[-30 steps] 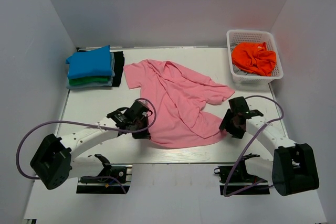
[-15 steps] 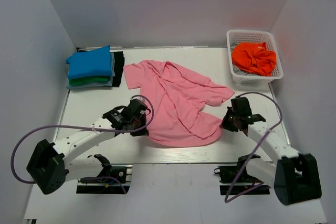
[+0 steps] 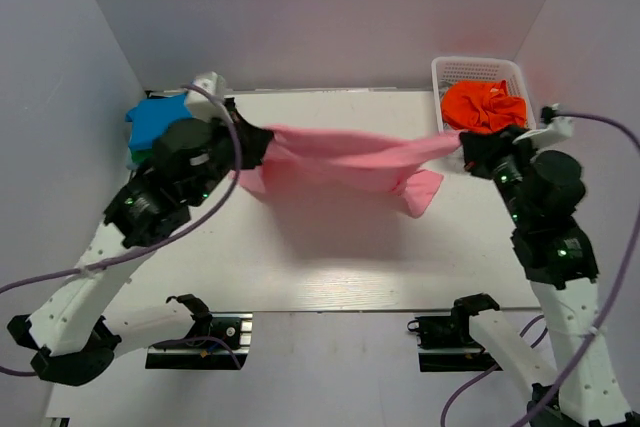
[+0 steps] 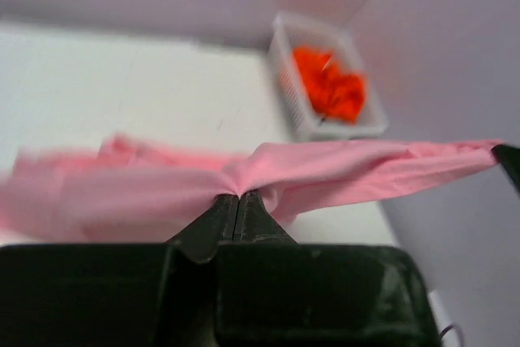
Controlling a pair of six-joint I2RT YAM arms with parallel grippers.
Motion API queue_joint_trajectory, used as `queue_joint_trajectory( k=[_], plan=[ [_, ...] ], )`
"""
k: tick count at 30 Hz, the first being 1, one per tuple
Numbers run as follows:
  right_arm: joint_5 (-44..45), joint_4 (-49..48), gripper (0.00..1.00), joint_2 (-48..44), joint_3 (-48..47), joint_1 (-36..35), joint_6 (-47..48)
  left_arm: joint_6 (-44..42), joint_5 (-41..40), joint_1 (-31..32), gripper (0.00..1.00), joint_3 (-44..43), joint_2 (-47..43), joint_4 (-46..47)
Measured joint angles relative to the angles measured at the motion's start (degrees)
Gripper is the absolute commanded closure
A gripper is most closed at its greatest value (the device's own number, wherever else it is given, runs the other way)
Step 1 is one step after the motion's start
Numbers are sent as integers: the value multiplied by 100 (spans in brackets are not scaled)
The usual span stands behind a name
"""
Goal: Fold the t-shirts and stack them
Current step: Flatten out the tshirt
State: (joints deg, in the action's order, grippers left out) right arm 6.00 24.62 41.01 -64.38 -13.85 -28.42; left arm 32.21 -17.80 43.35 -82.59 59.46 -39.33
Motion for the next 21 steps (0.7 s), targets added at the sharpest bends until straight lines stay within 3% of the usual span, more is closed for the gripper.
queue_joint_trajectory(
  k=[4,12,16,21],
  plan=[
    [175,-175,100,79,-1106,0,208,-450,127,0,100,-1027,-142,315],
    [55,-271,100,590,-3716,0,774,-997,1408,-50,100,-3609,223,280],
    [59,-413,100,638,-4546,2,1003,-1078,1908,-50,100,-4070,101,245],
    [-155,-741,100,529,-4747,2,1110,-1108,2122,-50,100,-4153,-74,247]
  ],
)
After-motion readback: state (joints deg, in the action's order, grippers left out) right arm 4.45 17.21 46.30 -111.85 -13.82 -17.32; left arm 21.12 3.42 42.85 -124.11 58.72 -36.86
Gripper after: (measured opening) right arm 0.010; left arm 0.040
